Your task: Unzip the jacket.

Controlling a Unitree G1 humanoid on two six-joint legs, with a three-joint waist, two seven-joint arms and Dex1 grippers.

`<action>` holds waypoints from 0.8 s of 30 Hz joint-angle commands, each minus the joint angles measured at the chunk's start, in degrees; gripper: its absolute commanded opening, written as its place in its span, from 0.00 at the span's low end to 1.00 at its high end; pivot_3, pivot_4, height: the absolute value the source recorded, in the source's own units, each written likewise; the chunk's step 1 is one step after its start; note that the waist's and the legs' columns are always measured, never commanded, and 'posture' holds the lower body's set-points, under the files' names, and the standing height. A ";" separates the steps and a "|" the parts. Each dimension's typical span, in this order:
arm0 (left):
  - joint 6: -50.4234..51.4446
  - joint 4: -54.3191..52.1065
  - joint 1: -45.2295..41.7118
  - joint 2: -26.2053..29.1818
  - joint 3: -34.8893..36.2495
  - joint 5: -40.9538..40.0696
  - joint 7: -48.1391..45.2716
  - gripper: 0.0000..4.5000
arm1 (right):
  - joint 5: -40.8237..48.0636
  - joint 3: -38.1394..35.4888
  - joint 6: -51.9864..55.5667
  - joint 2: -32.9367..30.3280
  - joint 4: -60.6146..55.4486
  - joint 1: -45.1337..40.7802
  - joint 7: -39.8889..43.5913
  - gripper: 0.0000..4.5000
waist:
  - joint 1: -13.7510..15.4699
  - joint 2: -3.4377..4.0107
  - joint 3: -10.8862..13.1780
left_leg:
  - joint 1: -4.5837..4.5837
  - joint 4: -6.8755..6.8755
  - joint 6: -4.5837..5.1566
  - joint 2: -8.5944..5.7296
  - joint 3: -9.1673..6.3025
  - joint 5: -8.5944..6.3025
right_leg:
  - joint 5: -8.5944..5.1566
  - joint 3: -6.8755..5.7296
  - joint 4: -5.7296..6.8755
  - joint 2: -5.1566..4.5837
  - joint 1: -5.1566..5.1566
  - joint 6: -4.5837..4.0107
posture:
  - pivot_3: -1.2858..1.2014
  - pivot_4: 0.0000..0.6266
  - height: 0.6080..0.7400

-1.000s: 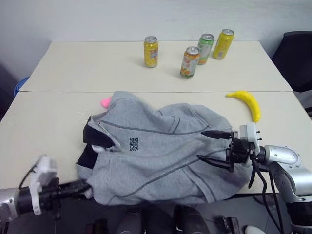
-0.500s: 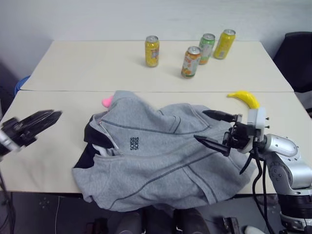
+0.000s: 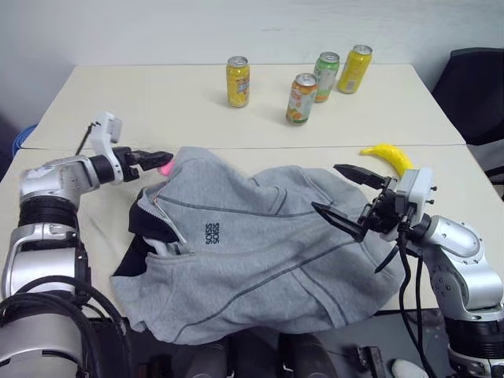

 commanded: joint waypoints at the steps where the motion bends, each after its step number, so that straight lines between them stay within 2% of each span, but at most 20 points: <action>1: -0.76 2.83 -2.75 0.29 -1.07 3.85 -2.54 0.66 | 0.05 -0.58 0.19 0.24 -3.95 0.82 -1.92 1.00 | 0.09 -0.03 0.02 | 0.00 0.02 0.00 -0.01 0.00 0.00 | 0.00 0.00 0.00 -0.02 0.00 0.00 | 0.52 0.24 1.00; 3: -1.92 4.67 -3.15 -0.51 -0.58 5.19 -1.05 0.52 | 0.05 -0.46 0.20 0.29 -4.53 1.24 -2.55 1.00 | 0.11 -0.05 0.03 | -0.01 0.08 0.01 -0.02 0.00 0.00 | 0.00 0.02 0.01 -0.04 0.01 0.00 | 0.52 0.24 1.00; 11: 6.88 5.50 -4.47 -1.81 6.56 1.35 -4.66 0.00 | 0.11 -0.99 -0.87 0.03 -4.41 2.34 -2.85 1.00 | 0.34 -0.11 0.06 | -0.21 0.49 0.07 -0.02 -0.19 -0.04 | 0.00 -0.13 0.17 -0.12 0.02 0.00 | 0.52 0.24 1.00; 15: 2.77 4.51 -3.27 -0.47 22.08 -8.57 1.39 0.00 | -0.01 -1.23 -1.96 0.06 -4.07 3.69 -2.25 1.00 | 0.12 -0.21 0.12 | -0.26 0.56 0.08 0.01 -0.30 -0.05 | 0.00 -0.11 0.20 -0.18 0.02 0.00 | 0.52 0.24 1.00; 18: -0.64 -1.89 -0.19 0.04 30.40 -14.00 2.62 0.00 | -0.05 -1.49 -2.76 -0.03 -3.89 5.05 -1.71 1.00 | -0.18 -0.23 0.13 | -0.28 0.58 0.06 0.03 -0.37 -0.06 | 0.00 -0.05 0.19 -0.29 0.02 0.00 | 0.52 0.24 1.00; 20: -0.46 -8.32 2.39 -0.58 31.93 -15.83 1.65 0.00 | 0.06 -1.67 -3.05 -0.22 -3.73 5.46 -1.54 1.00 | -0.23 -0.23 0.14 | -0.27 0.56 0.03 0.06 -0.37 -0.07 | 0.00 -0.06 0.18 -0.27 0.02 0.00 | 0.52 0.24 1.00; 24: 7.06 -37.31 13.03 -3.97 27.49 -23.68 -5.53 0.00 | -0.05 -2.60 -3.28 -1.08 -2.83 6.29 -0.83 1.00 | 0.16 -0.23 0.14 | -0.28 0.65 0.03 0.04 -0.43 -0.07 | 0.00 0.18 0.18 -0.20 0.11 0.00 | 0.52 0.24 1.00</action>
